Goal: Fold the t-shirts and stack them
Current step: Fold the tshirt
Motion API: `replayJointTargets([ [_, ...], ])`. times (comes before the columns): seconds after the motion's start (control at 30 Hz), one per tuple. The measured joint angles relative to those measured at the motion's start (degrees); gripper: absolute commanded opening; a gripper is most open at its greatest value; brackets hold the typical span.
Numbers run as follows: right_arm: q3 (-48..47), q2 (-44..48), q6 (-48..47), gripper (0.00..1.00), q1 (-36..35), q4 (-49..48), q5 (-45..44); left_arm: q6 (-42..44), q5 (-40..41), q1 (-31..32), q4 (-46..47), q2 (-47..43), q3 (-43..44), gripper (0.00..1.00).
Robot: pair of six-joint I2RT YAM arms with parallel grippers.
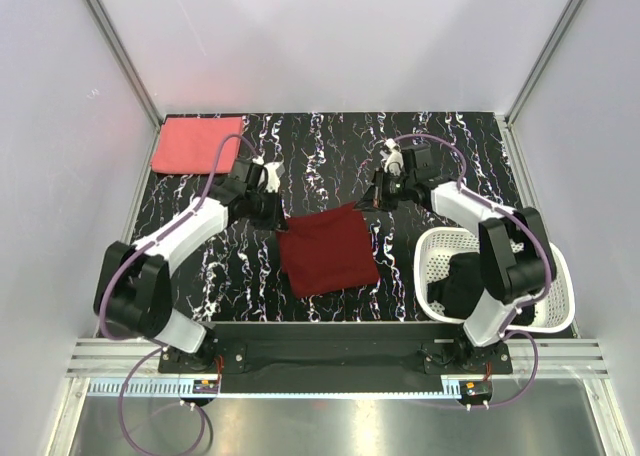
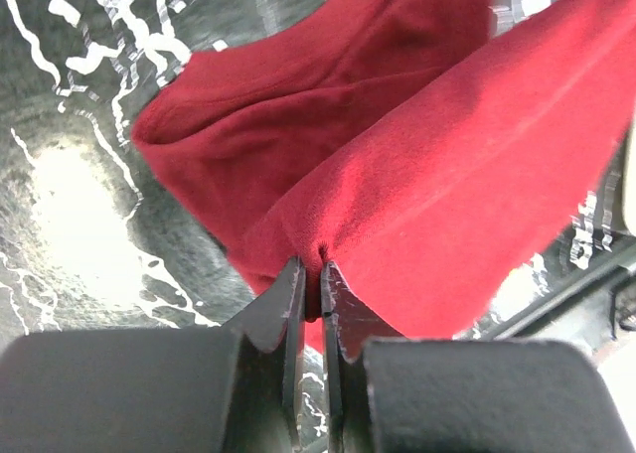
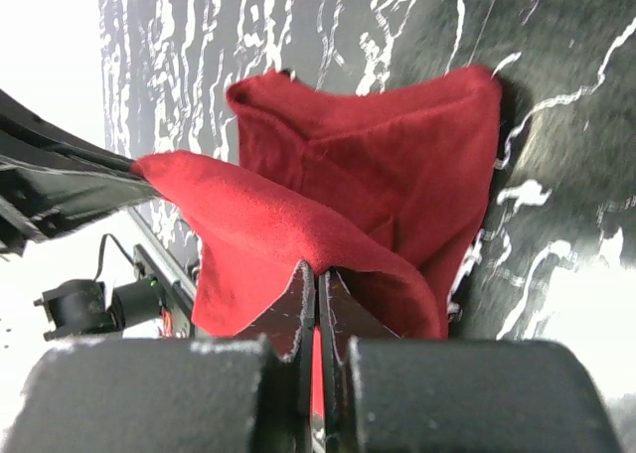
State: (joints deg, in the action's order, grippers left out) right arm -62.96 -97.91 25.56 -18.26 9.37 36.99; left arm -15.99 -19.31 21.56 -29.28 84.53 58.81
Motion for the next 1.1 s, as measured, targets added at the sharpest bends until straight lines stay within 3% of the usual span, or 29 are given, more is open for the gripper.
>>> replayJointTargets([
  [0.4, -13.75, -19.06, -0.20, 0.05, -0.09, -3.15, 0.20, -0.96, 1.14, -5.88, 3.34, 17.68, 6.40, 0.00],
  [0.83, -19.15, -23.67, 2.14, 0.04, -0.09, -5.29, 0.35, -1.64, 1.22, -7.34, 4.22, 19.39, 10.73, 0.00],
  [0.9, -19.37, -23.69, 2.95, 0.14, -0.09, -5.46, 0.35, -1.64, 1.66, -7.48, 4.11, 19.19, 10.95, 0.13],
  [0.97, -21.64, -24.76, 3.43, 0.22, -0.09, -4.39, 0.66, -1.70, 2.23, -7.80, 3.65, 19.43, 11.74, 0.20],
  [1.0, -24.24, -26.10, 3.67, 0.33, -0.09, -4.07, 0.83, -1.77, 2.49, -8.07, 3.34, 19.65, 12.26, 0.28],
  [1.1, -31.87, -30.95, 4.37, 0.48, -0.09, -3.56, 1.22, -2.49, 4.42, -9.44, 1.99, 21.92, 15.26, 0.33],
])
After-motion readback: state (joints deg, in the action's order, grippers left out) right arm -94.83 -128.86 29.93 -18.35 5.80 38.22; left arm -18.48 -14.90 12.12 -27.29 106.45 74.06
